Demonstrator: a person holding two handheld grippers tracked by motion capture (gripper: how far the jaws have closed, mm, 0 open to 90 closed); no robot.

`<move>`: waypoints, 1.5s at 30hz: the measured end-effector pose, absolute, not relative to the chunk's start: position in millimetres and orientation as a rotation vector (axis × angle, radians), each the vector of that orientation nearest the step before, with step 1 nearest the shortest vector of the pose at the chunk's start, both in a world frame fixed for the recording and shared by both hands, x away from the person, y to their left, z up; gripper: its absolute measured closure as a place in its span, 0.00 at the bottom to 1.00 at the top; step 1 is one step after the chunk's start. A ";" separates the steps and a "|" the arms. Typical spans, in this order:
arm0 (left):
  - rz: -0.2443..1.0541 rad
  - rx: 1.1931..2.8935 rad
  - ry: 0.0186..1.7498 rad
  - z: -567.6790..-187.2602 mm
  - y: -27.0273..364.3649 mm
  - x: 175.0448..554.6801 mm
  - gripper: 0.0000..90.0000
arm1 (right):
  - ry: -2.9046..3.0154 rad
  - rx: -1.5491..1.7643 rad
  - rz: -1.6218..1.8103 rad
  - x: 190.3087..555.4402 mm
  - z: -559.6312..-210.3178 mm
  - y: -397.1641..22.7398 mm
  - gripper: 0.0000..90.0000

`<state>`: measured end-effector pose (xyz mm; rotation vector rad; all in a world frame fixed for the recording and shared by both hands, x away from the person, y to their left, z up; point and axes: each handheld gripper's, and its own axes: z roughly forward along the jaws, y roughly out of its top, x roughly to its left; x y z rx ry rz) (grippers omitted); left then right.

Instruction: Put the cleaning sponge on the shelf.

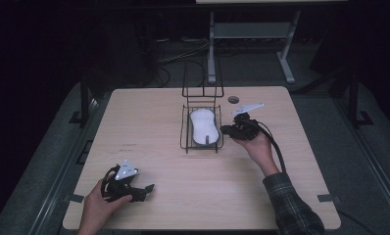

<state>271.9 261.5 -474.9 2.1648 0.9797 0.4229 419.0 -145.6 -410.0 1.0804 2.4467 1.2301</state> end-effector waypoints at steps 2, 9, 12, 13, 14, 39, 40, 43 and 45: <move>0.423 2.165 0.980 -474.9 261.5 271.9 0.14 | 2.437 1.088 1.231 415.2 -407.0 -149.8 0.75; 0.423 2.165 0.980 -474.9 261.5 271.9 0.14 | 2.403 1.120 1.206 400.5 -404.5 -168.1 0.51; 0.423 2.165 0.980 -474.9 261.5 271.9 0.14 | 2.397 1.143 1.185 394.9 -406.4 -175.3 0.45; 0.423 2.165 0.979 -474.8 261.5 271.9 0.14 | 2.395 1.148 1.178 392.8 -407.1 -177.4 0.44; 0.423 2.165 0.979 -474.9 261.5 271.9 0.14 | 2.391 1.152 1.172 390.8 -407.7 -179.4 0.43; 0.423 2.165 0.979 -474.9 261.6 272.0 0.14 | 2.342 1.234 1.130 334.3 -423.9 -227.6 0.26; 0.423 2.164 0.980 -474.9 261.5 271.9 0.14 | 2.342 1.237 1.133 332.1 -424.7 -229.7 0.25; 0.423 2.165 0.979 -474.9 261.5 272.0 0.14 | 2.344 1.264 1.134 325.0 -428.5 -235.8 0.19; 0.423 2.164 0.980 -474.9 261.5 271.9 0.14 | 2.345 1.278 1.128 319.7 -431.3 -239.8 0.17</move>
